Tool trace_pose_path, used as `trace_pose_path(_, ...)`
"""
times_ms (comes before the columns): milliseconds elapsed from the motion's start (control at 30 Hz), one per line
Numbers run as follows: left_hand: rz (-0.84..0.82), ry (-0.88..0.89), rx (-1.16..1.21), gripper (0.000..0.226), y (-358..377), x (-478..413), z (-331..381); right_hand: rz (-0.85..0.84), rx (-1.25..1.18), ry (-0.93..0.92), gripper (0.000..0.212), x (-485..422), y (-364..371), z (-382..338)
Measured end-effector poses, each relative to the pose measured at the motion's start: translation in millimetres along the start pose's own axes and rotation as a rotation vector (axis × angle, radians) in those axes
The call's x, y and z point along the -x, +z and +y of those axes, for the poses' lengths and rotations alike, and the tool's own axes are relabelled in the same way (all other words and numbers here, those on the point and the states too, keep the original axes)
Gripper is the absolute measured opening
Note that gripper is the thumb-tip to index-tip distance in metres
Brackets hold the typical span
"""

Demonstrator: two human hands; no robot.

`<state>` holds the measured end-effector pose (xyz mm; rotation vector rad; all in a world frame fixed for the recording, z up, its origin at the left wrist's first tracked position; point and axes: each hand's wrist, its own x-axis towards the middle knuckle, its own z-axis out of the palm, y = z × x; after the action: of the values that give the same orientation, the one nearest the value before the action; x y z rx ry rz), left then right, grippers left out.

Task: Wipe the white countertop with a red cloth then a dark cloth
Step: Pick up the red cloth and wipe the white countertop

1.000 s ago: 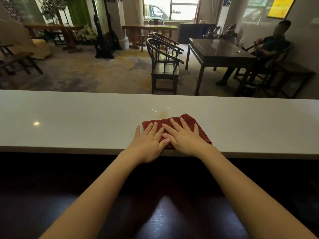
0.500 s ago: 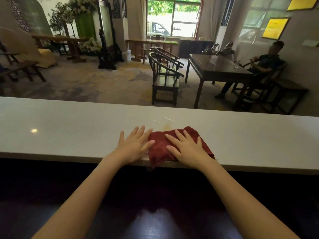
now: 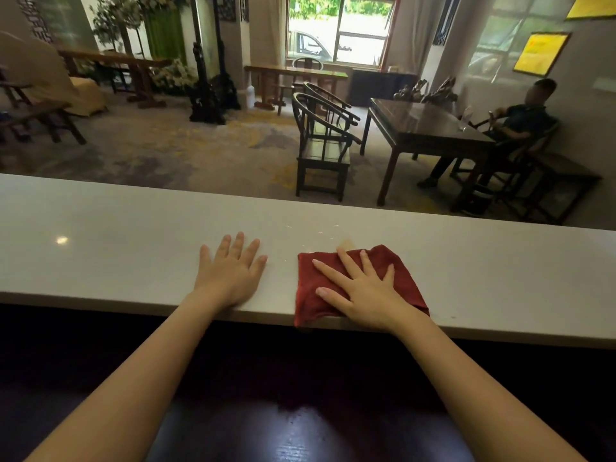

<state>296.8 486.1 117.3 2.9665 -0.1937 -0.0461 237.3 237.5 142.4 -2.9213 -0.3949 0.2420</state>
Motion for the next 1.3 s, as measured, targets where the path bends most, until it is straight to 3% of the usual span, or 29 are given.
trace_pose_path(467, 0.025, -0.012, 0.01, 0.061, -6, 7, 7, 0.006, 0.022, 0.033, 0.061, -61, 0, -46)
trace_pose_path(1300, 0.011, -0.01, 0.026, 0.071, -9, 13, 7, 0.036, 0.061, 0.131, 0.062, -140, -7, -48)
